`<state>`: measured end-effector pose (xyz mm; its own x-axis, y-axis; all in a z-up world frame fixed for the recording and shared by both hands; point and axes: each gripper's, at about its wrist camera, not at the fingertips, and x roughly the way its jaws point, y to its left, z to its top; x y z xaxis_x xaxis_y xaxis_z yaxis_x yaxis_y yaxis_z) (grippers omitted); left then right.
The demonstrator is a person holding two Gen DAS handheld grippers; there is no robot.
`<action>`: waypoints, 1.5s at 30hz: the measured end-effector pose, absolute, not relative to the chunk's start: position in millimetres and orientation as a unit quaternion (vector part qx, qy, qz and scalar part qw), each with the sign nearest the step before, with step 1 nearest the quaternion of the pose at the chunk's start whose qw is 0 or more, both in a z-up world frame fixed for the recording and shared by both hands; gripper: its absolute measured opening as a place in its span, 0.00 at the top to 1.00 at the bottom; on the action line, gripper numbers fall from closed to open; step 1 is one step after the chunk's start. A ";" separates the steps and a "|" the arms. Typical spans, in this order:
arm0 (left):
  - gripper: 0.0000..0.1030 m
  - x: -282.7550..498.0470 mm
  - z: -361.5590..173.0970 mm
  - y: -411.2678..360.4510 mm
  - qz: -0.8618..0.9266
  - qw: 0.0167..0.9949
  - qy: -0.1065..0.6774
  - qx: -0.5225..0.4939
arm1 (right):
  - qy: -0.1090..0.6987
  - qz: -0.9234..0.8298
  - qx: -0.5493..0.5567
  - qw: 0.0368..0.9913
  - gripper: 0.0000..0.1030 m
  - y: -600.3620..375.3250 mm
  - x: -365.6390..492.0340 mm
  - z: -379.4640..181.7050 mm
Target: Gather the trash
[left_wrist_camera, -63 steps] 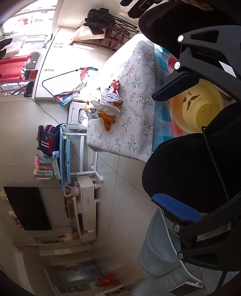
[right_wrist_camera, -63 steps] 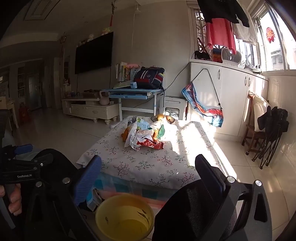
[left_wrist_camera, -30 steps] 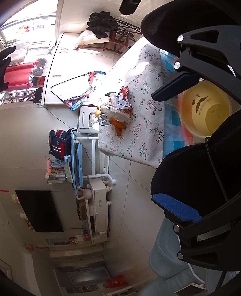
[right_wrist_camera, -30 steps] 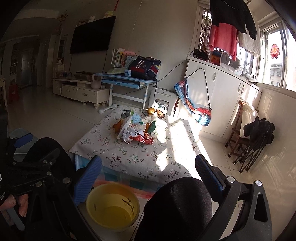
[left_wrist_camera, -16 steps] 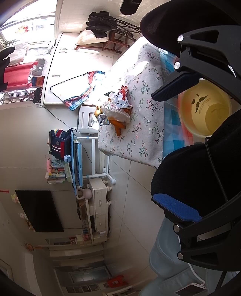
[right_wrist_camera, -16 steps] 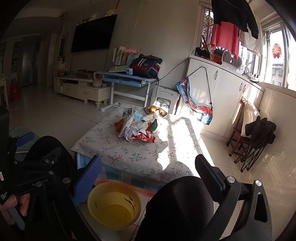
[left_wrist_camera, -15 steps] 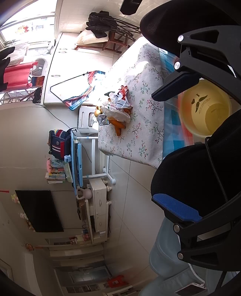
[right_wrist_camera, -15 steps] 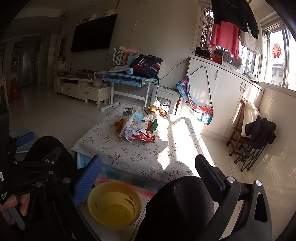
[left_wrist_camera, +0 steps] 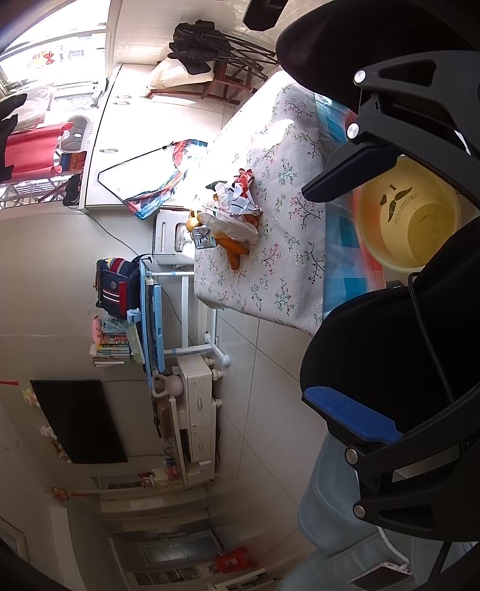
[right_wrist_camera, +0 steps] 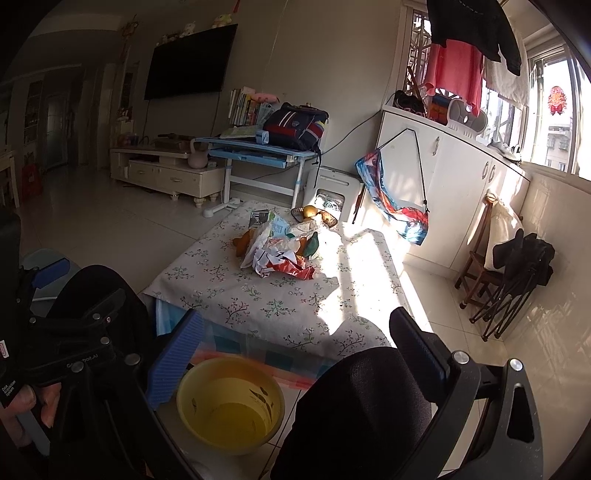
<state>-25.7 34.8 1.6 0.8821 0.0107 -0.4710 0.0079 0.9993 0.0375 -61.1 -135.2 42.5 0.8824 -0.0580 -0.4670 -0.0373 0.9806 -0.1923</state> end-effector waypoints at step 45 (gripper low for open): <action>0.06 -25.8 2.7 44.0 0.030 0.967 0.253 0.027 | 0.254 0.040 -0.068 0.964 0.06 -132.8 -53.4 19.6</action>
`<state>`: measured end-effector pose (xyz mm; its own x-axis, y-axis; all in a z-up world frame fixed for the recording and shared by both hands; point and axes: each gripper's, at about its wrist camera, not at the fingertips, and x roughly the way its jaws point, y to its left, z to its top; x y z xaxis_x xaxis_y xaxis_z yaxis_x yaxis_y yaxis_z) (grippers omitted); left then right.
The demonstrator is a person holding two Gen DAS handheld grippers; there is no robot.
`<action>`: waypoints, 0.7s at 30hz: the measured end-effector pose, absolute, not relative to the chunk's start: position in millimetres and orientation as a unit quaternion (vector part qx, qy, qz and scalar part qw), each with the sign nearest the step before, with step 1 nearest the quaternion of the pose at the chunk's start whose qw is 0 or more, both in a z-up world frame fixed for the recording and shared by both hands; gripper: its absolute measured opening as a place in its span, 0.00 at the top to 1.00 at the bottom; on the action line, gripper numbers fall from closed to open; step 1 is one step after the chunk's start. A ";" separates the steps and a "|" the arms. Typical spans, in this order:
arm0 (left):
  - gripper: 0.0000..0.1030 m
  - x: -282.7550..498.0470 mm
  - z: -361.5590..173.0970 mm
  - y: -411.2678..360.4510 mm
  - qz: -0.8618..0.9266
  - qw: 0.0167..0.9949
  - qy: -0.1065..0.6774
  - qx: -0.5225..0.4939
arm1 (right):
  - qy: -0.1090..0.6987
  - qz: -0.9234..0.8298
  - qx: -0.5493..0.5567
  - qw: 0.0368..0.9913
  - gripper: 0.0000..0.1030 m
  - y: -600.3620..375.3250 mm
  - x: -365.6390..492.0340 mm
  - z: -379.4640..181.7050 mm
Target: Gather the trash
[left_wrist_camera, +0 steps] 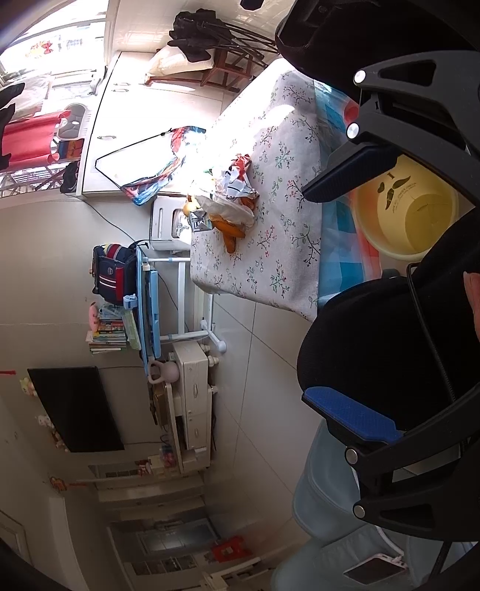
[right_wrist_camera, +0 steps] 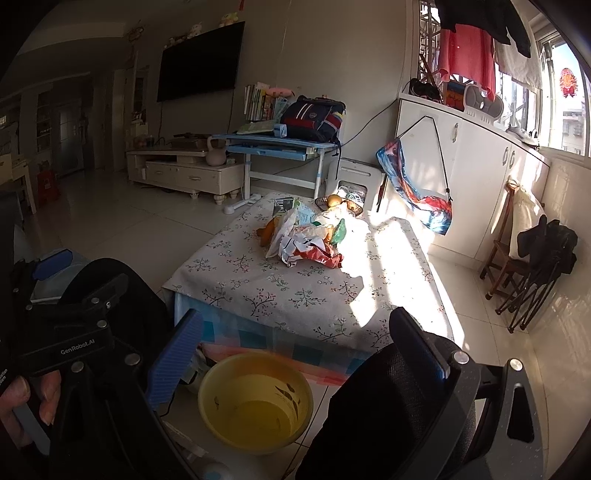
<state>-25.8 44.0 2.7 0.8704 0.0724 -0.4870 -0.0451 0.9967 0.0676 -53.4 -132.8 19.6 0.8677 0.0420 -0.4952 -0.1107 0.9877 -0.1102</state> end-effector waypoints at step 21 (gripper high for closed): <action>0.06 -23.1 -0.5 44.0 0.037 0.965 0.256 0.034 | 0.265 0.063 -0.058 0.960 0.06 -130.5 -49.9 10.3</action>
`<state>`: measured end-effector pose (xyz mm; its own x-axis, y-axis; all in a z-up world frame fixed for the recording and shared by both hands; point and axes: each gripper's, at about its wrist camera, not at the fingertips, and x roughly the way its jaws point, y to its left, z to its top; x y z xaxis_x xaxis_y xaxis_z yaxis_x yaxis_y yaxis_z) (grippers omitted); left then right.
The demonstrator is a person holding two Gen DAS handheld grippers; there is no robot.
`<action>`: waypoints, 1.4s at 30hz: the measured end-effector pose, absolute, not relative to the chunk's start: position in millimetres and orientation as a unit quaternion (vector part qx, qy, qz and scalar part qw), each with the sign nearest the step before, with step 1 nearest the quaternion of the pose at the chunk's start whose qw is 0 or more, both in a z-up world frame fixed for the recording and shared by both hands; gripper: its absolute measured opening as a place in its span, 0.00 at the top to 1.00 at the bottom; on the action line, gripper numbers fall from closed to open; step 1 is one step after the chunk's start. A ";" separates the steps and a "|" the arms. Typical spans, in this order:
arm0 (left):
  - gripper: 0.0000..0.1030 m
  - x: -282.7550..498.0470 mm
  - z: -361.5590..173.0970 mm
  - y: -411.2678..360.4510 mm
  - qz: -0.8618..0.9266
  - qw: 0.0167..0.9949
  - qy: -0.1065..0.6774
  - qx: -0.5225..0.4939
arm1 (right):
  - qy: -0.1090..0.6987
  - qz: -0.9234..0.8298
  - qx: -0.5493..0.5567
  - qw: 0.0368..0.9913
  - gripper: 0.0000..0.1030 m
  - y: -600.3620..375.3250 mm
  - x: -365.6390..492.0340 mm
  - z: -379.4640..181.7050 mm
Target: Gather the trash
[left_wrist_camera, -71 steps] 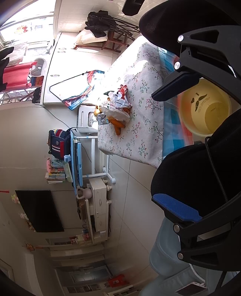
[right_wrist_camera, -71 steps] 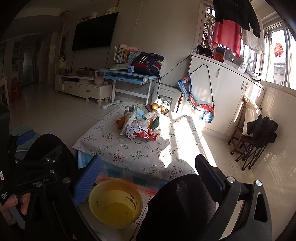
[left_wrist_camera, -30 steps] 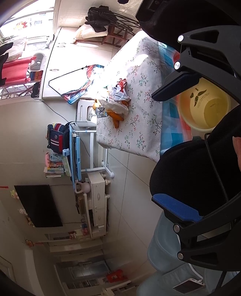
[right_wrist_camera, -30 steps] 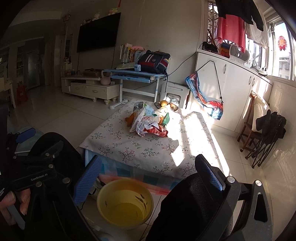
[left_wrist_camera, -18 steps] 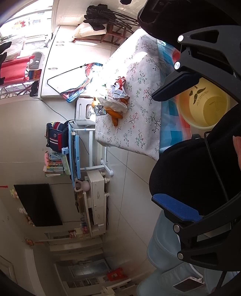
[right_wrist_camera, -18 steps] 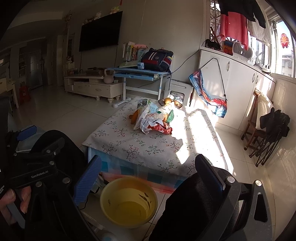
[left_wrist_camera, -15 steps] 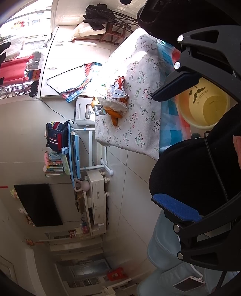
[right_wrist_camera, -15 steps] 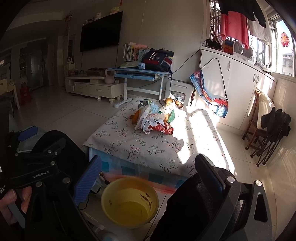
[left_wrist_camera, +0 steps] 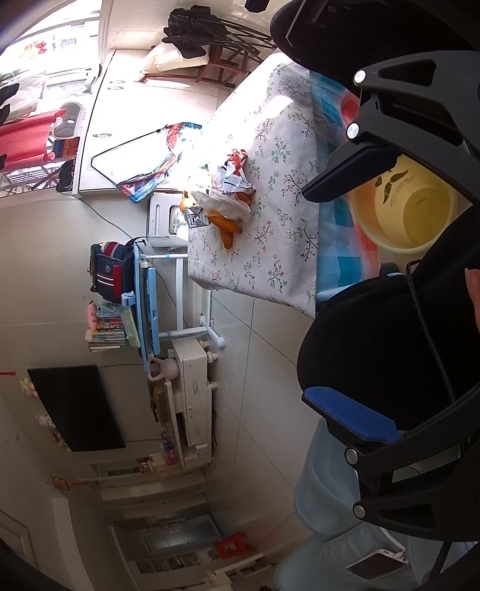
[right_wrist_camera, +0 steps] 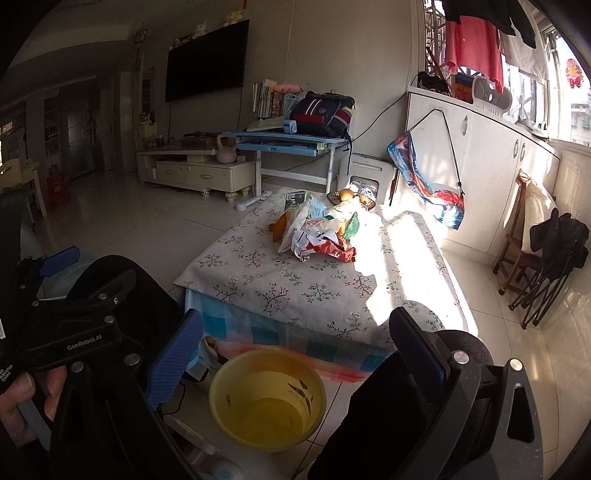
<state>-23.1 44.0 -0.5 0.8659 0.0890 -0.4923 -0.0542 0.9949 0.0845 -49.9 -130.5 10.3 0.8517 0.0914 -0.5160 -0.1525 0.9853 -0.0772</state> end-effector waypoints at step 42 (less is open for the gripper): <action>0.06 75.0 -5.1 19.9 -0.023 0.950 0.311 0.026 | 0.298 0.061 -0.068 0.950 0.06 -132.3 49.6 -5.5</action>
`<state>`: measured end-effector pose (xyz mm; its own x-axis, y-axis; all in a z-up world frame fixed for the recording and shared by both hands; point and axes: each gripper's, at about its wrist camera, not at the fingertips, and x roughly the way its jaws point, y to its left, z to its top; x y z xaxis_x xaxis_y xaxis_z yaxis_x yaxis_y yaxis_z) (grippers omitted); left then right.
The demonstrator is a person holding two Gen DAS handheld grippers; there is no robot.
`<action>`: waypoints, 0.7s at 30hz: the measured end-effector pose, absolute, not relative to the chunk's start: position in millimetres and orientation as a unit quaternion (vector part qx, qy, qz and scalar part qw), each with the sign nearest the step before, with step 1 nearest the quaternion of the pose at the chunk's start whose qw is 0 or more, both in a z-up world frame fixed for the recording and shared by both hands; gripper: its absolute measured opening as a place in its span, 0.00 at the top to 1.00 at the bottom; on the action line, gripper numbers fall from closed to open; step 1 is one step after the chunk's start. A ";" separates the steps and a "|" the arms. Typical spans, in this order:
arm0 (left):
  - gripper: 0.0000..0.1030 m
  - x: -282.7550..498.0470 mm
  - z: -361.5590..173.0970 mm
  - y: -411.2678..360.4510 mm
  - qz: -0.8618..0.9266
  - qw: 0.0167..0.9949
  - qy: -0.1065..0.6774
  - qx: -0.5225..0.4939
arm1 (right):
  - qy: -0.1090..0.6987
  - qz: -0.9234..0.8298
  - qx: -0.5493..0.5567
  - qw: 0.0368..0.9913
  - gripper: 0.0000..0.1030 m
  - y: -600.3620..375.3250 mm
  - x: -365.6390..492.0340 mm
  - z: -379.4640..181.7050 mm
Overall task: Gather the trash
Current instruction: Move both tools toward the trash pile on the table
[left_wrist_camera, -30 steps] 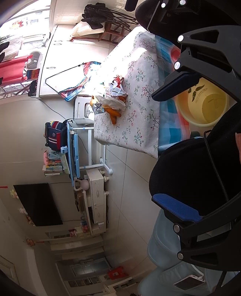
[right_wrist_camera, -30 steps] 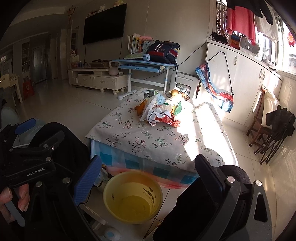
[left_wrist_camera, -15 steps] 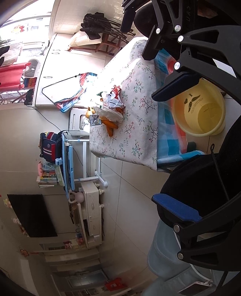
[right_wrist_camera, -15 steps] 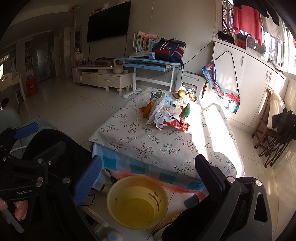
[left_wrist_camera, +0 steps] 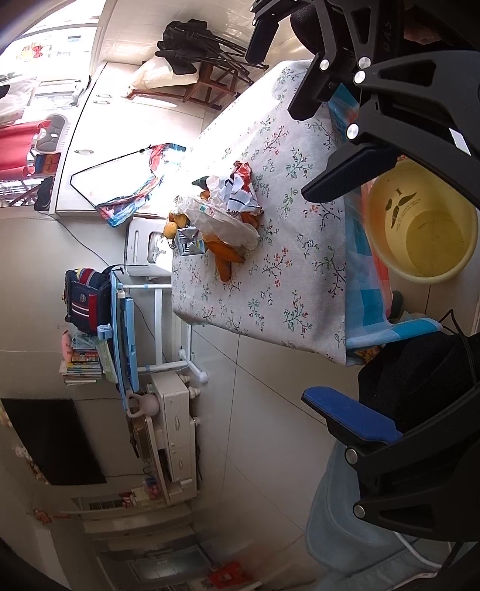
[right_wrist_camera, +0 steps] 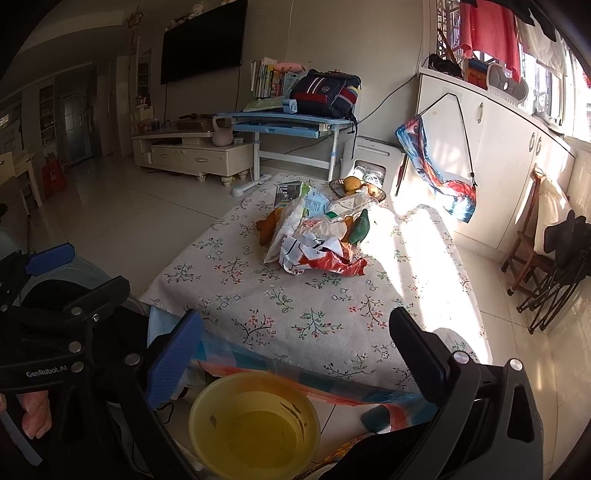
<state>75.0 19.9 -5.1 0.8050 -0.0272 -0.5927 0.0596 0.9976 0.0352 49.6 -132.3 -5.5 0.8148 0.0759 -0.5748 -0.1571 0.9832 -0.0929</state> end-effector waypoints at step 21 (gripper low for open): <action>0.06 197.9 -14.9 -15.8 -0.030 0.935 0.354 0.011 | 0.336 0.086 -0.026 0.937 0.07 -190.3 160.7 -26.2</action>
<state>197.9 -15.8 -14.9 0.7470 -0.0481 -0.6631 0.0631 0.9980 -0.0013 160.7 -190.3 -26.2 0.7587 0.1443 -0.6352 -0.1786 0.9839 0.0101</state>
